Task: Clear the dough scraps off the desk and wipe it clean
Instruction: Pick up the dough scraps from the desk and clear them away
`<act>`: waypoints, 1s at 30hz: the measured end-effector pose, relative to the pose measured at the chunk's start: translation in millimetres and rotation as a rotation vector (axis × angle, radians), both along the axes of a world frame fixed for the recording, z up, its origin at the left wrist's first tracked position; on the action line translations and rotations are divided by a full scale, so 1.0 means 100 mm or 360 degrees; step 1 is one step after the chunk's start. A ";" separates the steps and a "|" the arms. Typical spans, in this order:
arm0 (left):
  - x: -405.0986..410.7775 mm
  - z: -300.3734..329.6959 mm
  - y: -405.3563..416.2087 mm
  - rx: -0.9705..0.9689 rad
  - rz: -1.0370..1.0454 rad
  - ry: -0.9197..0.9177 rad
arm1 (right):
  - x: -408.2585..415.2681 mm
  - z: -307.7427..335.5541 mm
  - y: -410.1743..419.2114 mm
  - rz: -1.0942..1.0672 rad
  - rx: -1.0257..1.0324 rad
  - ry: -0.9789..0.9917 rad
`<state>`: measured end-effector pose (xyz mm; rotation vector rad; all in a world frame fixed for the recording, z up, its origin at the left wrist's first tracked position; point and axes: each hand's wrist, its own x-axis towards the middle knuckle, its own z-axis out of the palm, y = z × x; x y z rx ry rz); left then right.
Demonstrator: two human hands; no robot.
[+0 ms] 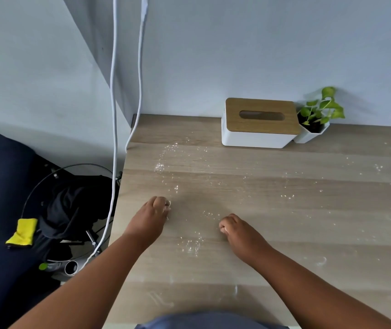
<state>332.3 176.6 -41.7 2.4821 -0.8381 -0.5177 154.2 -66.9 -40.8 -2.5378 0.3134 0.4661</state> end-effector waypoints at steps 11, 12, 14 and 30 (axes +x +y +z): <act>-0.10 0.21 0.26 -0.0055 -0.0050 -0.0096 | -0.19 0.10 0.13 -0.0059 -0.0025 -0.0050; -0.11 0.23 0.29 -0.0061 -0.0068 -0.0093 | -0.21 0.13 0.15 -0.0065 -0.0032 -0.0064; -0.15 0.25 0.35 -0.0065 -0.0093 -0.0082 | -0.26 0.20 0.18 -0.0067 -0.0052 -0.0070; -0.25 0.12 0.24 0.0132 -0.0127 -0.0038 | -0.74 0.29 0.33 -0.0264 -0.0132 0.0091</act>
